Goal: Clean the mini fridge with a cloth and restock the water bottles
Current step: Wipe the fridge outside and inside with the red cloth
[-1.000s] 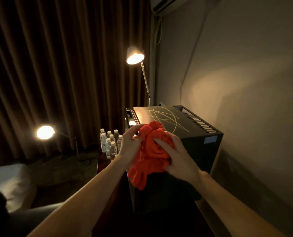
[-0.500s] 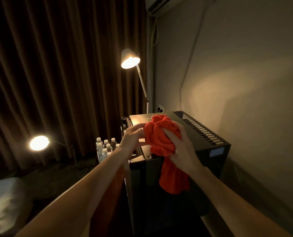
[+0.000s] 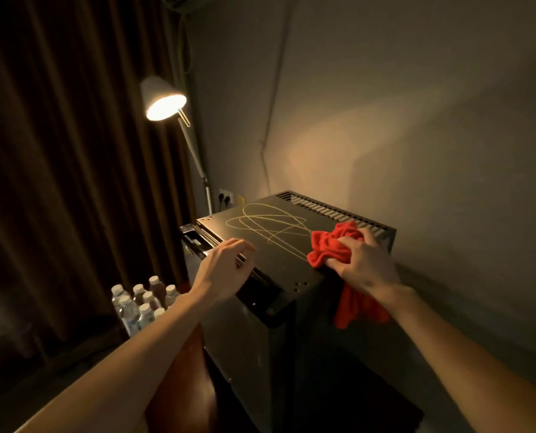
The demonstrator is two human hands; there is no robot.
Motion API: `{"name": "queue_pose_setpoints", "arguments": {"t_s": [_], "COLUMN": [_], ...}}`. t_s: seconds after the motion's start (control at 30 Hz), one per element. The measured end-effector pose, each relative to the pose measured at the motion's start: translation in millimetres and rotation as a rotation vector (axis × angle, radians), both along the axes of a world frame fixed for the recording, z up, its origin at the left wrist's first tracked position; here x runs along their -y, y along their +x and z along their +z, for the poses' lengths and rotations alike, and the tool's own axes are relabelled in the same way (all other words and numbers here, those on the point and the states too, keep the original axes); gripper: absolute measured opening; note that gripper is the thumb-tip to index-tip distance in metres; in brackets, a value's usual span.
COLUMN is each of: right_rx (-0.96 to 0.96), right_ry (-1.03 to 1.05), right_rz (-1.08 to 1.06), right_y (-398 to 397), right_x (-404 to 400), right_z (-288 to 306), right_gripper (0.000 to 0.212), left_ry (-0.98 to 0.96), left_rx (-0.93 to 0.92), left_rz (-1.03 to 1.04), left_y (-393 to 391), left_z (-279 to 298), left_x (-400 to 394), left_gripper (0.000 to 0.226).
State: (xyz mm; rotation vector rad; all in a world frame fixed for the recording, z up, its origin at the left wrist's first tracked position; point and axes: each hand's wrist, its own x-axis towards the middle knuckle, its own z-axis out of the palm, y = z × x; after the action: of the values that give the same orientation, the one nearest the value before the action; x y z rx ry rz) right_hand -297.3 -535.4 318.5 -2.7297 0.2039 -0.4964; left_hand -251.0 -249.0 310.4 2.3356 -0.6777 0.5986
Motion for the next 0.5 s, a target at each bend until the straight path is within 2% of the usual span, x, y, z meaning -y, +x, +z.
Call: {"name": "queue_pose_setpoints", "arguments": {"t_s": [0.13, 0.3, 0.4, 0.5], "right_rx": [-0.041, -0.028, -0.040, -0.057], "right_ry": [-0.025, -0.099, -0.152, -0.122], "right_rz": [0.029, 0.119, 0.085, -0.031], "right_y": [-34.1, -48.5, -39.1, -16.4], "right_x": [-46.0, -85.4, -85.8, -67.3], "right_z": [8.0, 8.0, 8.3, 11.5], "right_gripper": [0.068, 0.048, 0.044, 0.044], "left_ry": [0.045, 0.062, 0.102, 0.168], "left_rx": [-0.025, -0.014, 0.011, 0.047], "left_rz": [-0.118, -0.203, -0.229, -0.256], "left_y": [14.0, 24.2, 33.9, 39.7], "left_z": [-11.2, -14.2, -13.5, -11.0], "left_x": [-16.0, -13.3, -7.0, 4.2], "left_gripper": [0.020, 0.020, 0.020, 0.024]}}
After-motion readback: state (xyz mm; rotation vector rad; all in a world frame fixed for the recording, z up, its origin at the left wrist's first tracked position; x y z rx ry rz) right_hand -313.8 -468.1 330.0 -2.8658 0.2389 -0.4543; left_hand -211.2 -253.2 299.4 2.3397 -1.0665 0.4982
